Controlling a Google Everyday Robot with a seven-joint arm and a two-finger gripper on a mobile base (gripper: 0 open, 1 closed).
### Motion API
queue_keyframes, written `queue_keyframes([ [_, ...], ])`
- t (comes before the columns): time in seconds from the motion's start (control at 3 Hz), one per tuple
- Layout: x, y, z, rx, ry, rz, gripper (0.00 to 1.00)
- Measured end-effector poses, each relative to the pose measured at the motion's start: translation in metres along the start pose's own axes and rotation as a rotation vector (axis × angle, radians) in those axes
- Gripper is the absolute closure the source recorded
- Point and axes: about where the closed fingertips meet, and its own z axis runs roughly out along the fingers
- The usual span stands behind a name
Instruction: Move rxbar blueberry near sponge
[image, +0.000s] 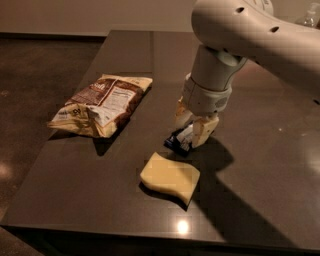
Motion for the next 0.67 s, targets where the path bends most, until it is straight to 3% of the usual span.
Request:
queue_keyframes([
  [0.33, -0.0005, -0.0006, 0.0007, 0.001, 0.0, -0.001, 0.0],
  [0.67, -0.0005, -0.0006, 0.0007, 0.001, 0.0, -0.001, 0.0],
])
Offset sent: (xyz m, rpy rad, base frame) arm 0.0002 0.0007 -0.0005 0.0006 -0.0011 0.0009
